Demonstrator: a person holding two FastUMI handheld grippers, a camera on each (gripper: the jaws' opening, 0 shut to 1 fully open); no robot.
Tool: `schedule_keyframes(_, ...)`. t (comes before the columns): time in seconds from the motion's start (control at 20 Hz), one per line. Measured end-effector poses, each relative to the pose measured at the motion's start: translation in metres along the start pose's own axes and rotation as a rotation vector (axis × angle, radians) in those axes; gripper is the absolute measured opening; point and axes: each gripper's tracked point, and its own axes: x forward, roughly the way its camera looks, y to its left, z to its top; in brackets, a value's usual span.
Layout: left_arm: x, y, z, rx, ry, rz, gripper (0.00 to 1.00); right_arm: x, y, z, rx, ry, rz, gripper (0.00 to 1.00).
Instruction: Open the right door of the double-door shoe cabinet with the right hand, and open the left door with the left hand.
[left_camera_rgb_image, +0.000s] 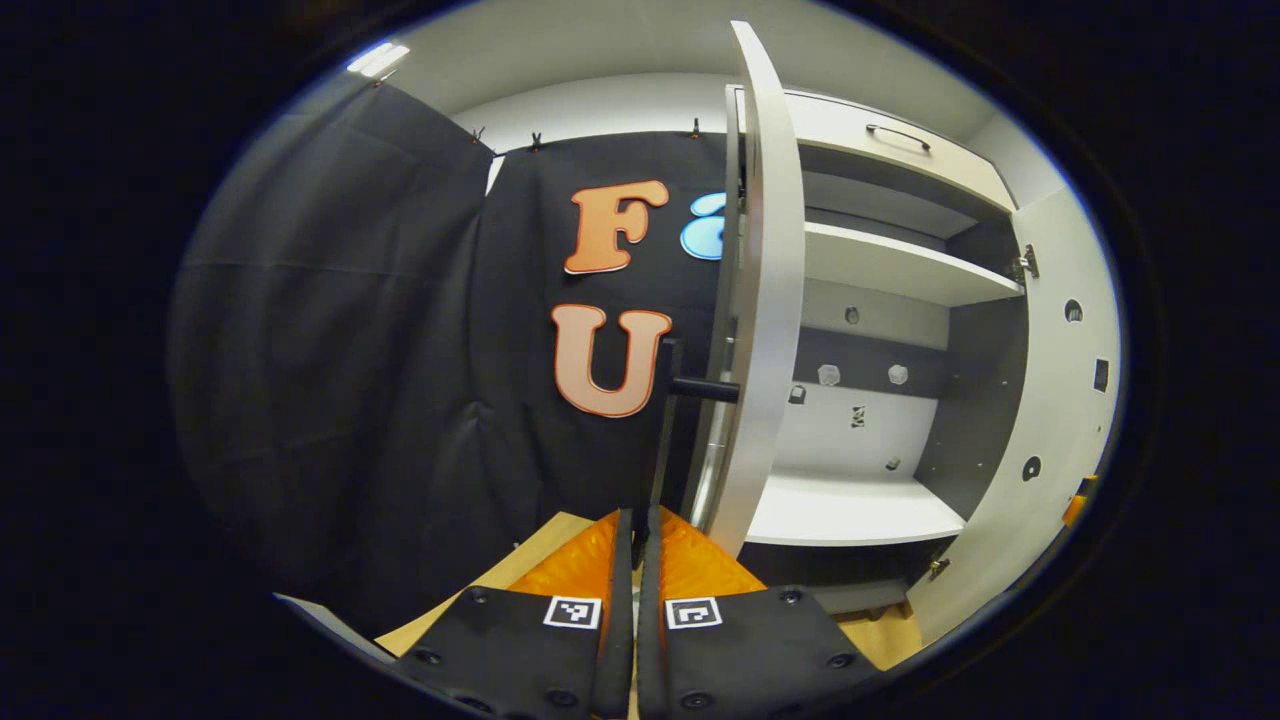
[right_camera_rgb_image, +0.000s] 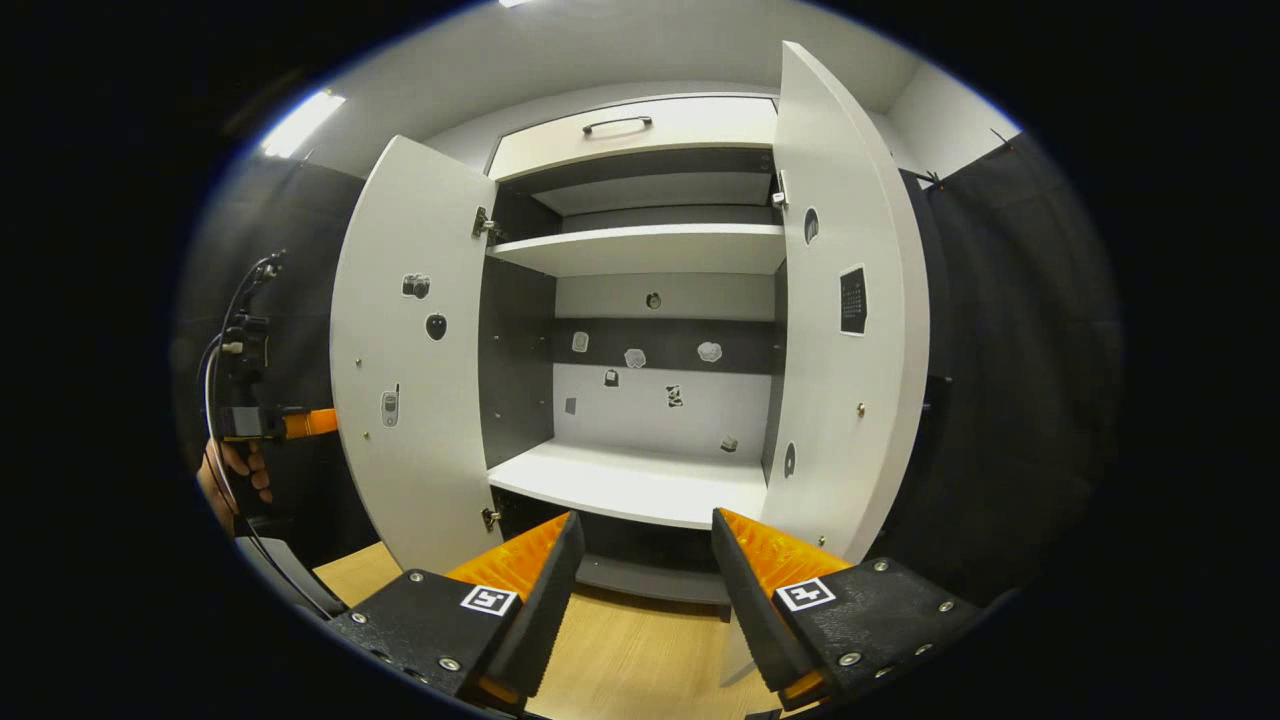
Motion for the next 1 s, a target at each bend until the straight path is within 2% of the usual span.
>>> schedule_keyframes(0.1,-0.01,0.008,0.002,-0.008,0.002,0.005,0.1,-0.003,0.001,0.005,0.003,-0.01,0.006,0.8)
schedule_keyframes(0.2,-0.023,0.021,0.015,0.05,-0.036,0.045,0.1,-0.002,0.003,0.011,-0.008,-0.022,0.005,0.82)
schedule_keyframes(0.3,-0.041,0.013,0.028,0.086,-0.077,0.029,0.13,-0.008,0.001,0.018,-0.019,-0.033,0.005,0.83)
schedule_keyframes(0.4,-0.049,0.008,0.037,0.094,-0.092,0.024,0.21,-0.01,0.004,0.033,-0.032,-0.07,0.003,0.86)
schedule_keyframes(0.45,-0.054,0.004,0.041,0.095,-0.1,0.025,0.34,-0.012,0.003,0.039,-0.039,-0.086,0.0,0.88)
schedule_keyframes(0.5,-0.059,-0.006,0.044,0.087,-0.108,0.006,0.32,-0.016,0.002,0.044,-0.044,-0.099,0.001,0.88)
schedule_keyframes(0.6,-0.067,-0.022,0.048,0.071,-0.126,-0.029,0.57,-0.019,0.004,0.05,-0.057,-0.111,0.003,0.89)
schedule_keyframes(0.8,-0.078,-0.056,0.049,0.066,-0.143,-0.077,0.62,-0.032,0.005,0.063,-0.05,-0.15,0.024,0.93)
schedule_keyframes(0.85,-0.079,-0.064,0.05,0.068,-0.146,-0.09,0.63,-0.035,0.002,0.065,-0.052,-0.16,0.015,0.93)
schedule_keyframes(0.9,-0.078,-0.07,0.051,0.066,-0.148,-0.101,0.72,-0.038,-0.002,0.066,-0.055,-0.162,0.002,0.93)
schedule_keyframes(0.95,-0.078,-0.074,0.054,0.063,-0.153,-0.111,0.7,-0.041,-0.006,0.067,-0.057,-0.166,-0.01,0.94)
schedule_keyframes(1.0,-0.08,-0.079,0.056,0.057,-0.156,-0.122,0.72,-0.042,-0.011,0.07,-0.06,-0.173,-0.022,0.94)
